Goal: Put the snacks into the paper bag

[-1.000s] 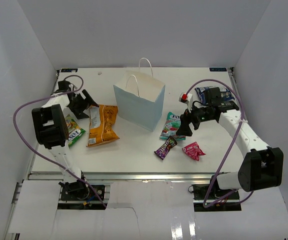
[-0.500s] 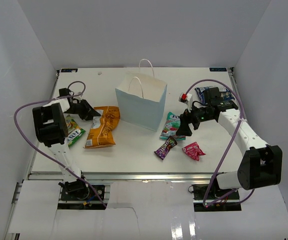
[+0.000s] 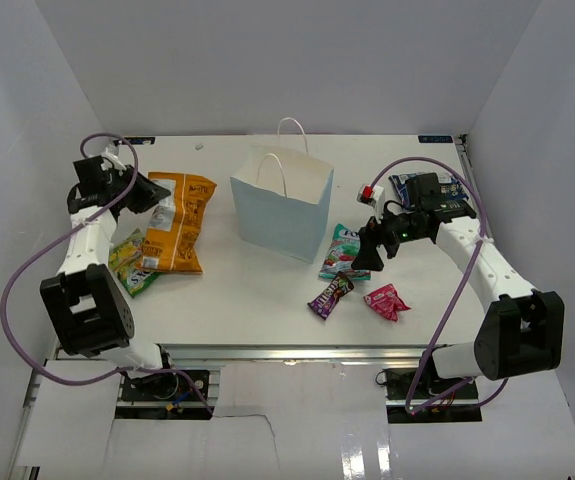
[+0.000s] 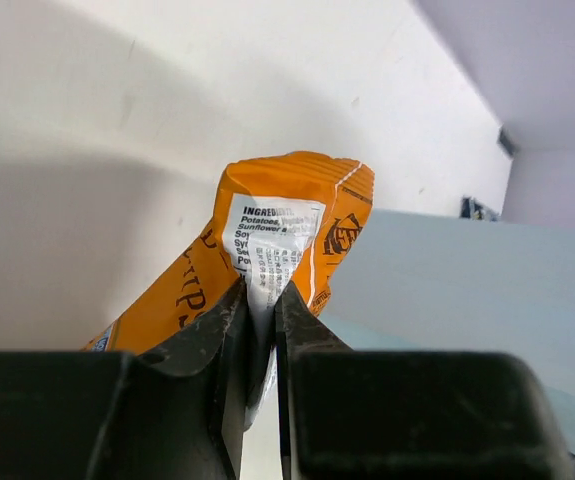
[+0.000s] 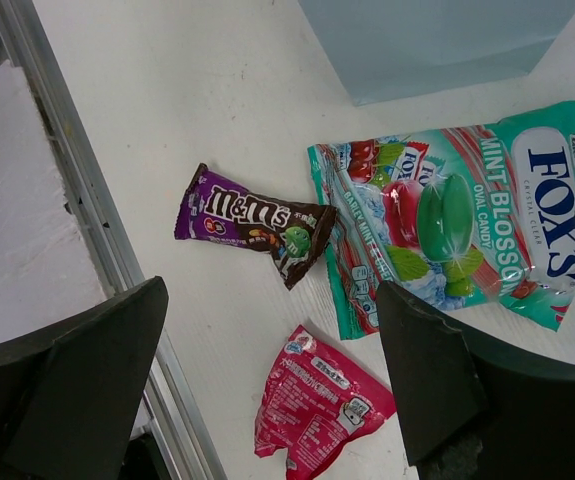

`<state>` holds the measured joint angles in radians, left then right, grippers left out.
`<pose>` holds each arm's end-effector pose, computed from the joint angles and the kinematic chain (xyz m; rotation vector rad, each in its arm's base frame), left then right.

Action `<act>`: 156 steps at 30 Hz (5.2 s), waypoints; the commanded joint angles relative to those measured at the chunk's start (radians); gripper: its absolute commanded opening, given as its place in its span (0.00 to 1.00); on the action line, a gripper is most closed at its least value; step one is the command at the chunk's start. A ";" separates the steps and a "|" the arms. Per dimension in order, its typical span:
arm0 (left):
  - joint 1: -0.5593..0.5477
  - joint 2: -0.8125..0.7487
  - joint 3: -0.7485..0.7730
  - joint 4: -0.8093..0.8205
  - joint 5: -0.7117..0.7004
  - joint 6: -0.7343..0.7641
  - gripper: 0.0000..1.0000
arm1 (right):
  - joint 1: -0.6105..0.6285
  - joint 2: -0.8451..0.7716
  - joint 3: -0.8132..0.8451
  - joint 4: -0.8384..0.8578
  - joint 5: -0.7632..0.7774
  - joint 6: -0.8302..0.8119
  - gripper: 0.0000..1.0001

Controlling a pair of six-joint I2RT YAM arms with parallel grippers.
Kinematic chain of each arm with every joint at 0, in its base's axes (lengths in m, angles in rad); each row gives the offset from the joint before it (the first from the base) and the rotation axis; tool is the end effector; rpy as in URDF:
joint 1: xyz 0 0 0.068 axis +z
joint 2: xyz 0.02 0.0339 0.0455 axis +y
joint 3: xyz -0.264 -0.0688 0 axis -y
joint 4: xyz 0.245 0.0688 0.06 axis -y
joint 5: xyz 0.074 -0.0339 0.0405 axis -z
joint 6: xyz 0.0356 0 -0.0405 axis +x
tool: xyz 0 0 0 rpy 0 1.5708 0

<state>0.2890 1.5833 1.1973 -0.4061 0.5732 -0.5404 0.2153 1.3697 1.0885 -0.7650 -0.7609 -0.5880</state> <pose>0.3370 0.0801 0.2669 -0.6788 2.2391 -0.7986 0.2578 0.0815 0.2755 -1.1641 2.0879 0.8159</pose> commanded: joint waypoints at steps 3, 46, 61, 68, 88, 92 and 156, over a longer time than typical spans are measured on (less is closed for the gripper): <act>0.006 -0.129 0.070 0.099 -0.016 -0.084 0.00 | -0.005 -0.027 0.047 -0.017 -0.005 -0.024 0.90; -0.444 0.130 0.861 0.543 0.221 -0.463 0.00 | -0.028 -0.078 0.016 -0.008 0.015 -0.015 0.90; -0.596 0.124 0.630 0.602 0.183 -0.421 0.00 | -0.047 -0.087 0.024 -0.008 0.014 -0.015 0.90; -0.594 0.104 0.467 0.716 0.208 -0.443 0.03 | -0.053 -0.092 0.021 -0.008 0.012 -0.018 0.90; -0.516 -0.008 0.496 0.480 0.146 -0.228 0.81 | -0.057 -0.074 0.027 -0.008 -0.002 0.013 0.90; -0.492 -0.077 0.487 0.336 0.062 -0.103 0.81 | -0.056 -0.066 0.024 0.018 0.046 0.060 0.90; -0.456 -0.793 -0.332 -0.099 -0.668 -0.135 0.97 | 0.108 0.184 0.675 0.587 0.083 0.116 0.08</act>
<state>-0.1696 0.8333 0.8501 -0.5186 -0.1078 -0.6773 0.3119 1.5074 1.6852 -0.1715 -0.7448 -0.3866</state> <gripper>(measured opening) 0.971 0.200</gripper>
